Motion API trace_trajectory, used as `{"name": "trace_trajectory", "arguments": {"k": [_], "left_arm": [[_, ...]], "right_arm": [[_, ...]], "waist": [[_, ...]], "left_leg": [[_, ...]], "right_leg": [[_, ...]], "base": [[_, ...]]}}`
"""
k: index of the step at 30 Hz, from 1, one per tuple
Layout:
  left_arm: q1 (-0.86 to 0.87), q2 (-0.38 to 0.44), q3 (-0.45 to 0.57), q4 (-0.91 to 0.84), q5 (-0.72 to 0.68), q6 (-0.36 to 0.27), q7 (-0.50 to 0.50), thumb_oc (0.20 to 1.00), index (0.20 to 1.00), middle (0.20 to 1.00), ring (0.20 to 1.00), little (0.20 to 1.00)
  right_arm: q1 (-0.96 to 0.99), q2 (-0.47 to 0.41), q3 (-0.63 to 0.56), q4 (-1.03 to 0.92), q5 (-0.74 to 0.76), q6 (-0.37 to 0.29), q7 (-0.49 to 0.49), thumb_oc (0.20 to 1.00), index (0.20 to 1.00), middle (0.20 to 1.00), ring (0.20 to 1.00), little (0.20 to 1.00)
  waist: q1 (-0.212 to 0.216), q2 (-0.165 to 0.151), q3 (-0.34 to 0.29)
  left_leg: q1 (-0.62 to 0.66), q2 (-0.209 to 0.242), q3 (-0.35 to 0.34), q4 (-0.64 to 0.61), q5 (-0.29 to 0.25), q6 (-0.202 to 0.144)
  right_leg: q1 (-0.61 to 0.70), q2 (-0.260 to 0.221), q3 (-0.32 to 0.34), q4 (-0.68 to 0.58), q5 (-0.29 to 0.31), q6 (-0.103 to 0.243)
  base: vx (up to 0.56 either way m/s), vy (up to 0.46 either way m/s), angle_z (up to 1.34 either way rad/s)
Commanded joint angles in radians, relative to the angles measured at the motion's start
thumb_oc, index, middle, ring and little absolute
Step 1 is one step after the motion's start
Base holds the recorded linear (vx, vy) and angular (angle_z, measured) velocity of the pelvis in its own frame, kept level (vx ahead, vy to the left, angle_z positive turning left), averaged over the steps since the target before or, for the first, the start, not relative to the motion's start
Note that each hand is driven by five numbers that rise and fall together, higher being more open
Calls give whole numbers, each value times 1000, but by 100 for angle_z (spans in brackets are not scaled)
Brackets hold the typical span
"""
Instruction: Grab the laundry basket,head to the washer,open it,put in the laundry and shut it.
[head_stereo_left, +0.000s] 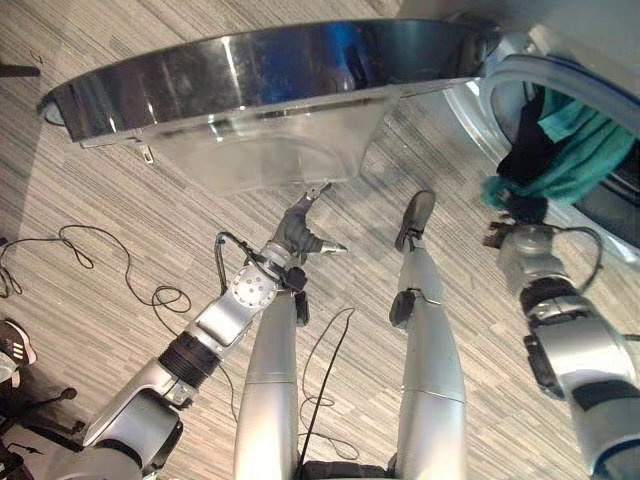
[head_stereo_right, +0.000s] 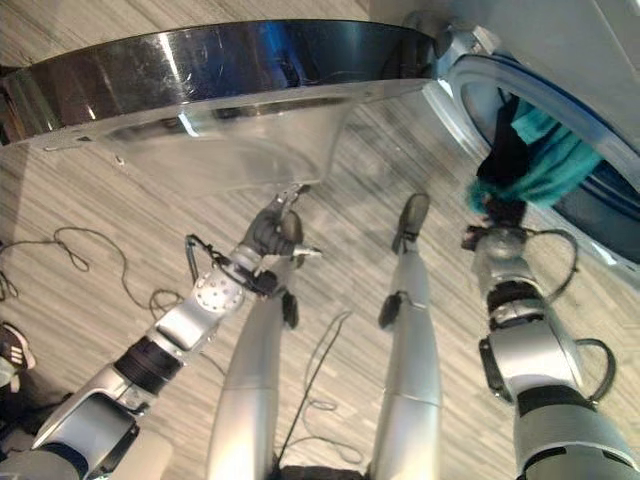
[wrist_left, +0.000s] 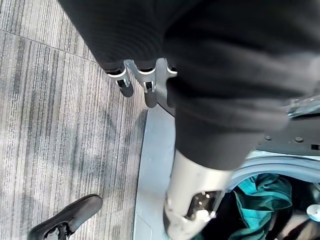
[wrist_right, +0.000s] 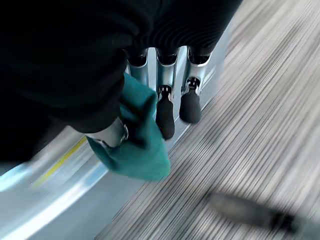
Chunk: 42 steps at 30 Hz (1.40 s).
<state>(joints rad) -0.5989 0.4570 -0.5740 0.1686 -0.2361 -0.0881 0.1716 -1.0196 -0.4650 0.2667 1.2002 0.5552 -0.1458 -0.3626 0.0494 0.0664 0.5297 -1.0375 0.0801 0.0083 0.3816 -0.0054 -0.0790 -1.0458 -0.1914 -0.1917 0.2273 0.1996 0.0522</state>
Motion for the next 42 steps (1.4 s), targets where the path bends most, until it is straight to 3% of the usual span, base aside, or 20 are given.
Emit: {"name": "trace_trajectory", "arguments": {"k": [1, 5, 6, 11, 12, 13, 16, 18, 19, 20, 21, 24, 27, 29, 31, 35, 36, 38, 40, 42], "left_arm": [[28, -47, -43, -71, 10, -49, -4, 1000, 1000, 1000, 1000, 1000], [38, -40, -33, -76, 21, -49, -1, 1000, 1000, 1000, 1000, 1000], [41, -38, -32, -76, 21, -51, 0, 1000, 1000, 1000, 1000, 1000], [53, -22, -33, -67, 14, -53, 8, 1000, 1000, 1000, 1000, 1000], [57, -20, -39, -64, 6, -55, 9, 1000, 1000, 1000, 1000, 1000], [80, 4, -39, -77, -9, -62, 8, 1000, 1000, 1000, 1000, 1000], [86, 13, -39, -82, -19, -58, 14, 1000, 1000, 1000, 1000, 1000], [84, 23, -37, -83, -27, -58, 18, 1000, 1000, 1000, 1000, 1000], [80, 25, -35, -81, -39, -60, 13, 1000, 1000, 1000, 1000, 1000], [80, 26, -33, -80, -41, -61, 13, 1000, 1000, 1000, 1000, 1000], [80, 16, -20, -76, -52, -66, -2, 1000, 1000, 1000, 1000, 1000], [82, 5, 2, -74, -48, -61, 5, 1000, 1000, 1000, 1000, 1000], [98, -7, 26, -80, -44, -53, 2, 1000, 1000, 1000, 1000, 1000], [120, -19, 44, -52, -17, -42, 0, 1000, 1000, 1000, 1000, 1000], [125, -21, 47, -38, -1, -40, 3, 1000, 1000, 1000, 1000, 1000], [148, -24, 61, 13, 91, -28, 4, 1000, 1000, 1000, 1000, 1000], [176, -22, 67, 43, 122, -28, 6, 1000, 1000, 1000, 1000, 1000], [196, -17, 74, 53, 131, -33, 5, 1000, 1000, 1000, 1000, 1000], [268, 19, 93, 66, 146, -36, -8, 1000, 1000, 1000, 1000, 1000], [292, 33, 91, 72, 143, -37, -17, 1000, 1000, 1000, 1000, 1000]], "right_arm": [[-10, 0, -1, -149, 90, -113, 8, 200, 200, 200, 200, 200], [16, -41, -98, -313, 103, -186, -58, 200, 200, 200, 200, 200], [23, -66, -128, -338, 95, -205, -84, 200, 200, 200, 200, 200], [-28, -304, -308, -420, 50, -273, -282, 200, 200, 200, 200, 200], [-49, -358, -299, -398, 6, -253, -323, 200, 200, 200, 200, 200], [-110, -506, -252, -294, -46, -187, -380, 200, 200, 200, 200, 200], [-177, -551, -188, -171, -29, -145, -381, 200, 200, 200, 200, 200], [-205, -560, -153, -71, 26, -113, -326, 200, 200, 200, 200, 200], [-213, -547, -115, -1, 71, -87, -244, 213, 213, 213, 213, 213], [-223, -550, -106, 10, 79, -89, -233, 382, 382, 382, 382, 382], [-243, -484, -11, 134, 162, -33, -64, 1000, 1000, 1000, 1000, 1000], [-217, -410, -12, 118, 197, -49, -29, 1000, 1000, 1000, 1000, 1000], [-89, -243, -48, -31, 221, -113, -9, 1000, 1000, 1000, 1000, 1000], [68, -113, -57, -246, 130, -158, -18, 1000, 1000, 1000, 1000, 1000], [125, -80, -64, -309, 91, -162, -26, 1000, 1000, 1000, 1000, 1000], [353, 12, -37, -456, -118, -132, -33, 1000, 1000, 1000, 1000, 1000], [447, 28, 8, -451, -253, -85, -36, 1000, 1000, 1000, 1000, 1000], [488, 39, 35, -443, -301, -65, -23, 1000, 1000, 1000, 1000, 1000], [617, 64, 109, -408, -376, -28, 52, 1000, 1000, 1000, 1000, 1000], [658, 78, 123, -394, -383, -21, 74, 1000, 1000, 1000, 1000, 1000]], "waist": [[-3, 73, -10], [-11, 64, -10], [-11, 64, -10], [-13, 71, -10], [-10, 75, -10], [1, 87, -12], [9, 97, -16], [18, 99, -21], [22, 98, -22], [22, 99, -29], [26, 93, -20], [17, 92, -21], [8, 87, -10], [-7, 68, -16], [-12, 60, -21], [-40, 28, -39], [-52, 11, -51], [-56, 1, -56], [-58, -42, -70], [-53, -57, -69]], "left_leg": [[49, 20, -10, -106, 22, -10], [79, 27, -7, -114, 23, -22], [73, 25, 1, -120, 49, -18], [107, 21, -12, -159, 65, -34], [113, 19, -15, -166, 68, -35], [123, 13, -18, -186, 82, -37], [122, 13, -16, -196, 88, -35], [122, 10, -16, -202, 93, -34], [123, 10, -12, -208, 96, -34], [134, 11, -19, -212, 76, -39], [121, 13, -3, -221, 103, -33], [133, 14, -8, -224, 84, -37], [125, 11, 5, -210, 96, -24], [145, 11, -1, -195, 58, -23], [150, 11, 0, -190, 52, -21], [194, 14, 2, -164, 24, -10], [230, 17, 4, -151, 11, -6], [257, 21, 5, -154, 6, -6], [325, 36, -29, -143, -5, -2], [358, 42, -46, -151, 1, -4]], "right_leg": [[40, -15, -20, 127, -197, 75], [68, -13, -27, 124, -205, 75], [63, -19, -40, 115, -183, 65], [88, -17, -44, 110, -197, 73], [90, -19, -45, 113, -200, 74], [90, -23, -48, 119, -207, 77], [83, -25, -49, 121, -209, 78], [79, -27, -51, 117, -207, 80], [78, -28, -52, 112, -204, 81], [85, -24, -40, 113, -225, 90], [77, -30, -54, 99, -197, 80], [88, -25, -43, 98, -214, 88], [91, -23, -54, 95, -189, 73], [119, -16, -48, 98, -208, 81], [129, -15, -49, 94, -205, 80], [191, -11, -54, 69, -195, 78], [238, -11, -55, 47, -186, 78], [270, -6, -59, 31, -181, 78], [355, 18, -51, -3, -175, 73], [396, 24, -54, -16, -176, 73]], "base": [[5, -9, 7], [-13, -10, 3], [-57, -18, 5], [-1, -32, 4], [14, -22, 6], [4, -10, 6], [1, 1, 2], [0, 0, 0], [75, -9, 1], [26, 4, 5], [94, -5, 6], [16, 7, 6], [-20, 17, 2], [65, 19, 2], [0, 0, 0], [-15, 56, -2], [-12, 79, -2], [-3, 100, -10], [11, 96, -18], [20, -18, -34]]}}
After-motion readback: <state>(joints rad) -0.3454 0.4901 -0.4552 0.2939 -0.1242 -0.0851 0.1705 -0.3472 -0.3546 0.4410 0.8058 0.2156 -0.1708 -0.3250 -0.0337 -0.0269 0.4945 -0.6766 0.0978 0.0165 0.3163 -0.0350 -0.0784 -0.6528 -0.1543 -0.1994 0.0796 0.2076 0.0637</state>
